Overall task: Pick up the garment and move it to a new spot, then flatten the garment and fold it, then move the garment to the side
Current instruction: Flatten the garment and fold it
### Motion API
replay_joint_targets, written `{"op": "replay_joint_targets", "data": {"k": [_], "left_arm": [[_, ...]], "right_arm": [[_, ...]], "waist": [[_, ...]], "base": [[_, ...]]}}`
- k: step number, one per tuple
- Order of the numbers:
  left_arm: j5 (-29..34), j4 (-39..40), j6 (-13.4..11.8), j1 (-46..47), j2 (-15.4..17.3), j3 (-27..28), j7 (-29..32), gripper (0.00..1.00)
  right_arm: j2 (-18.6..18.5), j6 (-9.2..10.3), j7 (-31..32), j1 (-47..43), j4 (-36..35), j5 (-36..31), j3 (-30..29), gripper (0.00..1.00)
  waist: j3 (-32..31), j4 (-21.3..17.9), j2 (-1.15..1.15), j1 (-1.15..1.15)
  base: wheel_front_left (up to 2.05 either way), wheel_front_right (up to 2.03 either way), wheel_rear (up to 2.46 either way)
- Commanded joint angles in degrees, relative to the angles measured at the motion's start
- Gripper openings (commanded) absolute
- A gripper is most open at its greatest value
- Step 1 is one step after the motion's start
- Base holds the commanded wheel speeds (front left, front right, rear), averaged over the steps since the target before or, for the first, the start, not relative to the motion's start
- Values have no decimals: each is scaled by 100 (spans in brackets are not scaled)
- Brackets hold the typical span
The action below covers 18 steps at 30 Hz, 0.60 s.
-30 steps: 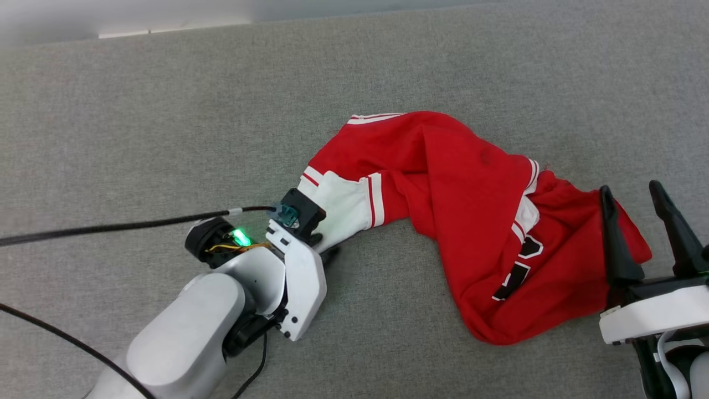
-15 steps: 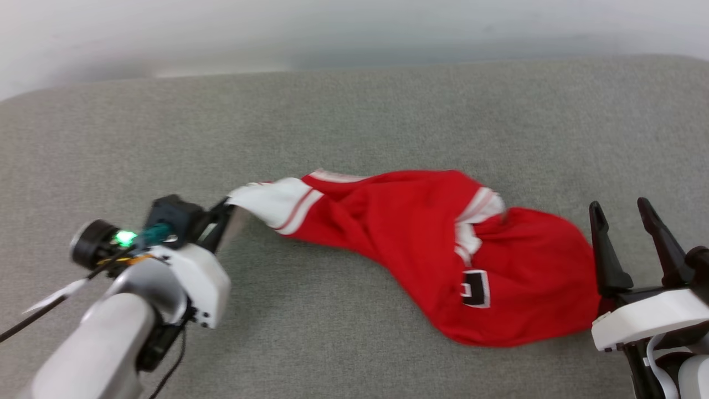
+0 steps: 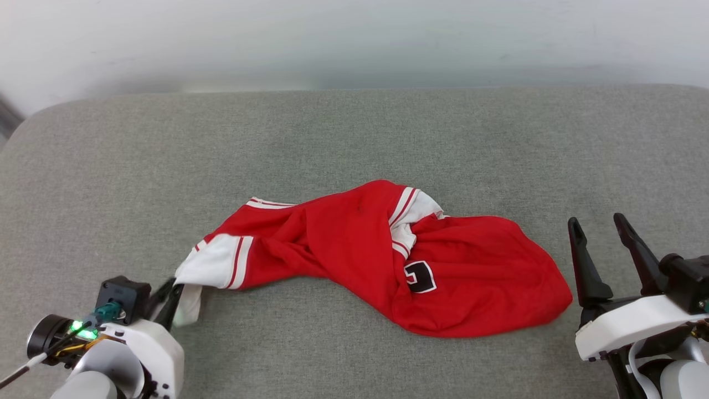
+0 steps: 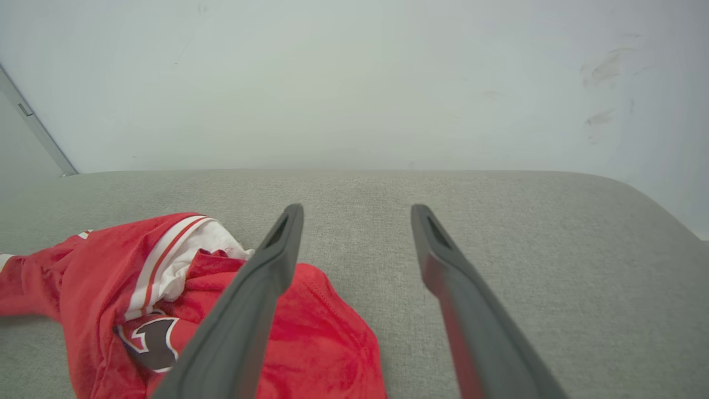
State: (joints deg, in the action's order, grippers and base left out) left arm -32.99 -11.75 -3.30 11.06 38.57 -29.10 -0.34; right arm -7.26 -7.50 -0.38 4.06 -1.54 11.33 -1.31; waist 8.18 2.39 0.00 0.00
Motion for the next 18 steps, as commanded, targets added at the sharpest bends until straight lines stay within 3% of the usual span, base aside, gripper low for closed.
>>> {"op": "replay_joint_targets", "data": {"k": [1,11,14,18], "left_arm": [[-9,28,-77,26,-85,76,-176,100],[154,815,-445,71,-634,173,-1143,100],[147,1146,-467,89,-846,-12,-1026,100],[200,1499,-281,324,-1125,-555,-419,100]], "right_arm": [[9,2,10,-54,22,-25,4,100],[-15,2,41,-70,36,8,24,100],[-34,2,69,-101,16,19,45,100],[-61,2,131,-94,-27,23,14,100]], "waist": [[-8,9,0,0],[-128,-21,0,0],[-128,-47,0,0],[-39,-93,0,0]], "base": [[0,0,0],[0,0,0],[0,0,0],[0,0,0]]}}
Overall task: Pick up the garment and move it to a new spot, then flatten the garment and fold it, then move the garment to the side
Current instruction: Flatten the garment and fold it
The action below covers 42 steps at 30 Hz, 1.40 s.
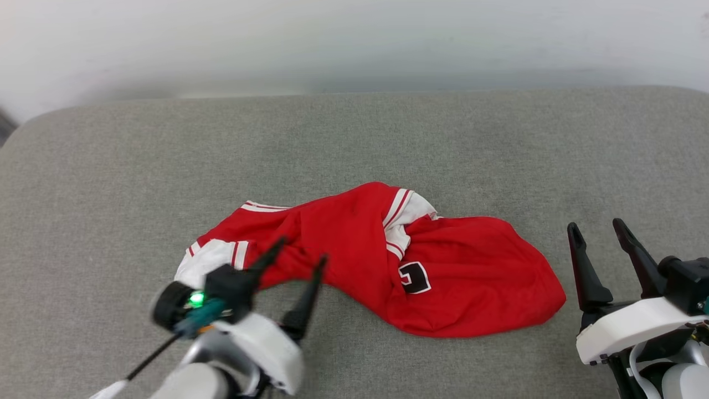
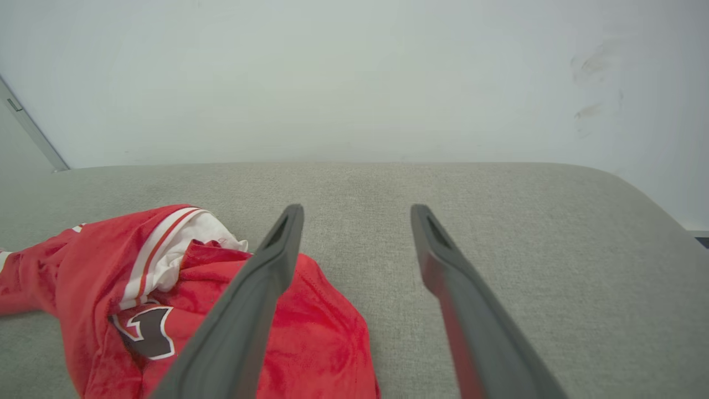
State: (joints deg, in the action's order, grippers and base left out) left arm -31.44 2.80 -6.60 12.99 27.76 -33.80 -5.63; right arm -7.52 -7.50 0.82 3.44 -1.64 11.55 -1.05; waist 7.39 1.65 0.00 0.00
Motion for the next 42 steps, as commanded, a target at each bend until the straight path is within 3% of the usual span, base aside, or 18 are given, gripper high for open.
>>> {"op": "replay_joint_targets", "data": {"k": [1,8,13,19,26,27,28,29,42], "left_arm": [[33,90,133,235,-139,-259,326,100],[42,-275,778,1247,-688,-1258,1905,100],[-13,-948,1087,1900,-1208,-1637,2450,100],[-36,-1725,1272,2476,-1601,-1995,2809,100],[436,-2861,1313,2870,-1639,-2527,3092,100],[412,-2968,1344,2833,-1624,-2656,3181,90],[352,-3043,1374,2784,-1612,-2753,3246,30],[307,-3083,1389,2758,-1605,-2860,3304,0],[-391,-2294,1406,2730,-1403,-3618,3001,0]], "right_arm": [[-40,2,31,-17,-30,-13,-13,100],[-11,2,136,126,-89,-111,-124,100],[-5,2,170,144,-77,-102,-177,100],[87,2,108,183,-28,-143,-158,100],[134,2,18,253,10,-190,-197,100],[140,2,20,254,24,-204,-209,100],[148,2,20,259,41,-210,-208,100],[160,2,11,265,60,-217,-196,100],[78,2,57,142,266,-195,-110,100]], "waist": [[73,-34,0,0],[378,-282,0,0],[633,-470,0,0],[881,-643,0,0],[1082,-704,0,0],[1090,-695,0,0],[1095,-682,0,0],[1092,-666,0,0],[468,-224,0,0]], "base": [[0,0,0],[0,0,0],[0,0,0],[0,0,0],[0,0,0],[0,0,0],[0,0,0],[0,0,0],[0,0,0]]}}
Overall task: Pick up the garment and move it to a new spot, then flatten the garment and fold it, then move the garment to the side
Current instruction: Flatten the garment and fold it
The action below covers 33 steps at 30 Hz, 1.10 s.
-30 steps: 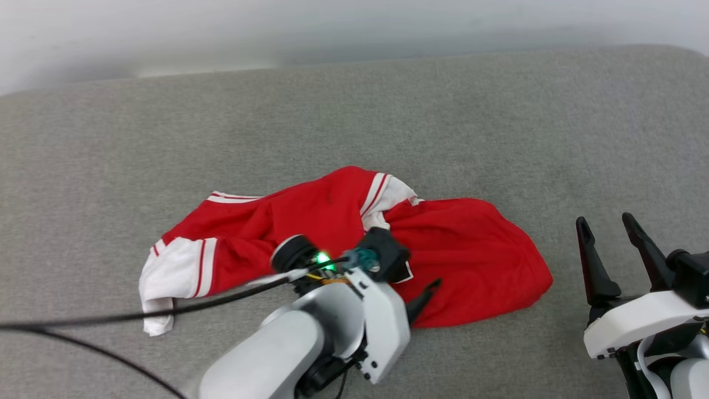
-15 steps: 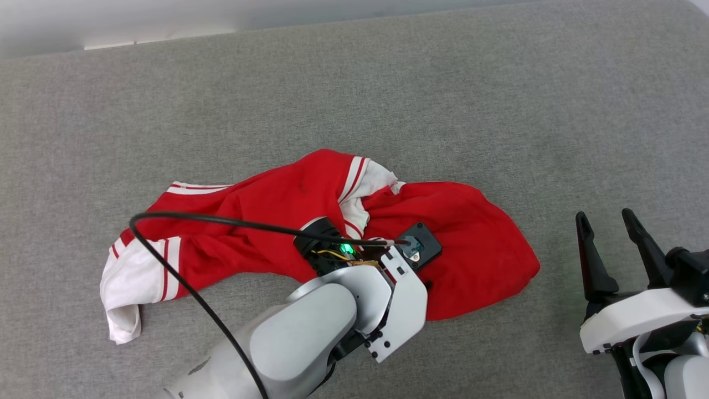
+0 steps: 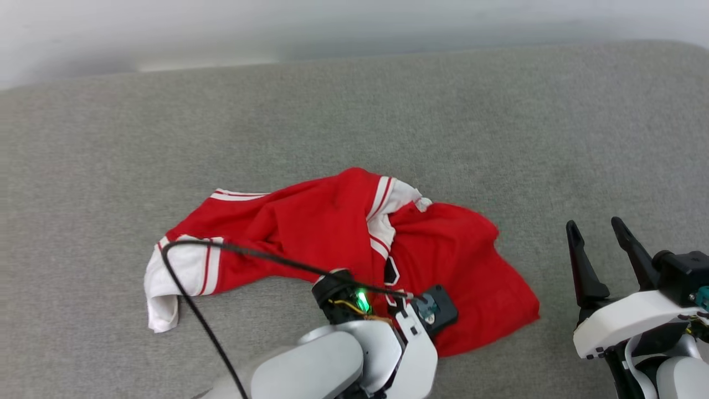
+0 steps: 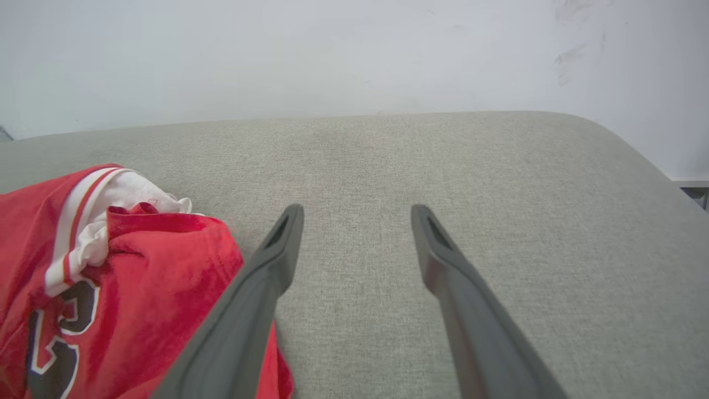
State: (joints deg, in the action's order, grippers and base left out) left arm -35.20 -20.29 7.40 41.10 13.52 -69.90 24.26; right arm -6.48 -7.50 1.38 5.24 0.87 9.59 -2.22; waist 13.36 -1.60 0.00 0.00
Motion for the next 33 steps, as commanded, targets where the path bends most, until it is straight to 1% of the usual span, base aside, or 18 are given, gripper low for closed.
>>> {"op": "replay_joint_targets", "data": {"k": [1,4,6,10,13,15,16,17,18,21,24,26,28,30,33], "left_arm": [[-77,128,6,-126,80,-82,47,0],[-294,605,7,-260,261,-263,284,0],[-343,978,7,-335,429,-316,587,0],[-425,2012,8,-818,671,-345,1521,0],[-452,2549,1,-1106,848,-335,2079,0],[-467,2690,1,-1235,899,-334,2126,0],[-444,2657,1,-1241,897,-334,1989,0],[-345,2584,1,-1201,910,-333,1804,45],[-274,2481,1,-1161,911,-335,1623,100],[-201,2190,1,-1081,818,-251,892,100],[-142,1965,-19,-1010,709,54,99,100],[-111,1871,-118,-1020,649,317,-396,100],[-62,1828,-272,-995,633,597,-863,100],[-31,1788,-511,-983,668,951,-1322,100],[72,1768,-903,-1004,850,1476,-2013,100]], "right_arm": [[-31,2,9,-63,26,8,12,100],[-33,2,46,-115,64,20,32,100],[-30,2,68,-165,106,28,48,100],[-8,2,96,-195,172,39,129,100],[8,2,113,-158,206,48,192,100],[19,2,108,-119,237,54,225,100],[23,2,105,-108,248,59,227,100],[28,2,101,-104,254,68,226,100],[31,2,98,-108,259,73,219,100],[10,2,113,-147,251,82,200,100],[-24,2,137,-167,220,79,196,100],[-41,2,164,-159,199,88,223,100],[-71,2,207,-141,183,107,273,100],[-106,2,297,-98,149,164,378,100],[-235,2,545,22,45,291,609,100]], "waist": [[-200,139,0,0],[-409,236,0,0],[-538,291,0,0],[-704,347,0,0],[-739,380,0,0],[-738,400,0,0],[-735,416,0,0],[-728,438,0,0],[-719,462,0,0],[-700,546,0,0],[-708,632,0,0],[-733,686,0,0],[-763,740,0,0],[-792,793,0,0],[-815,890,0,0]], "base": [[0,0,0],[0,0,0],[0,0,0],[0,0,0],[0,0,0],[0,0,0],[0,0,0],[0,0,0],[0,0,0],[0,0,0],[0,0,0],[0,0,0],[0,0,0],[0,0,0],[0,0,0]]}}
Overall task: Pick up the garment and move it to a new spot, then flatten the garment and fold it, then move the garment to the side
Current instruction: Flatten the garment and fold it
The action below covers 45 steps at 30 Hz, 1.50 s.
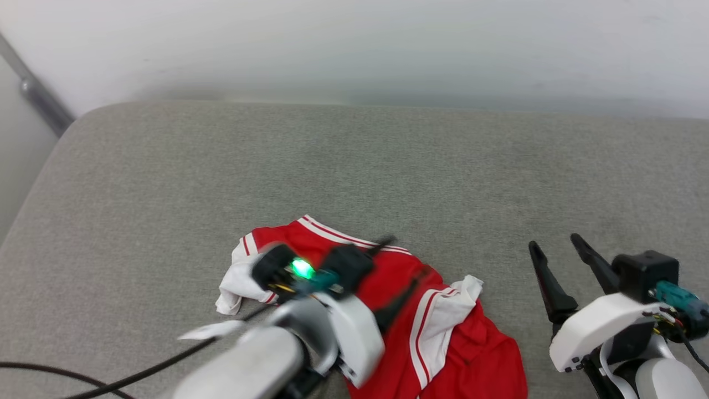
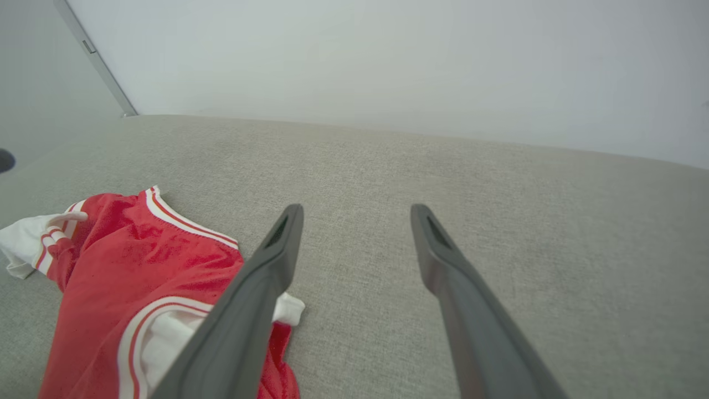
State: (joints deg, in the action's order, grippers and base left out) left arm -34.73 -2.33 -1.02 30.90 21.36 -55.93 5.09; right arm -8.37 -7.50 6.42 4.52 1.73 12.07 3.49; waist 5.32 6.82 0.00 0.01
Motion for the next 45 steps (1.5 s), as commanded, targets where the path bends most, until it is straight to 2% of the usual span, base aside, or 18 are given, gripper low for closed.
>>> {"op": "replay_joint_targets", "data": {"k": [1,8,12,16,20,23,30,36,37,38,45], "left_arm": [[53,-31,-188,-24,145,257,-336,100],[157,-72,-1012,-583,862,1410,-1820,100],[200,123,-1189,-1204,1155,2003,-2022,100],[484,576,-1249,-1849,983,2636,-2034,100],[723,795,-1063,-2261,561,3071,-2034,100],[923,801,-834,-2377,236,3232,-2034,100],[1304,631,-400,-2355,-238,3424,-2035,100],[1539,465,-114,-2469,-556,3670,-2036,100],[1574,444,-74,-2485,-591,3716,-2036,100],[1615,430,-37,-2482,-635,3748,-2036,100],[1821,318,201,-2586,-854,4017,-2036,100]], "right_arm": [[-90,2,178,140,-72,131,130,100],[-655,2,1609,644,-293,729,1056,100],[-948,2,2561,1063,-313,1033,1543,100],[-1117,2,3601,1522,-143,1298,1854,100],[-1182,2,4444,1954,219,1446,2140,100],[-1119,2,4754,2221,561,1551,2207,100],[-1280,3,4802,2531,1318,1323,2462,100],[-1289,1,4909,2431,1963,1456,2550,100],[-1296,1,4895,2389,2018,1491,2588,44],[-1318,1,4848,2370,2043,1496,2642,0],[-1740,5,4041,2535,1674,1286,2777,0]], "waist": [[-15,93,0,-1],[4,395,0,-1],[75,566,0,-1],[189,741,0,-1],[339,970,0,-1],[451,1186,0,-1],[677,1620,0,-1],[777,1885,0,-1],[781,1900,0,-1],[783,1911,0,-1],[633,1752,0,-1]], "base": [[0,0,0],[0,0,0],[0,0,0],[0,0,0],[0,0,0],[0,0,0],[0,0,0],[0,0,0],[0,0,0],[0,0,0],[0,0,0]]}}
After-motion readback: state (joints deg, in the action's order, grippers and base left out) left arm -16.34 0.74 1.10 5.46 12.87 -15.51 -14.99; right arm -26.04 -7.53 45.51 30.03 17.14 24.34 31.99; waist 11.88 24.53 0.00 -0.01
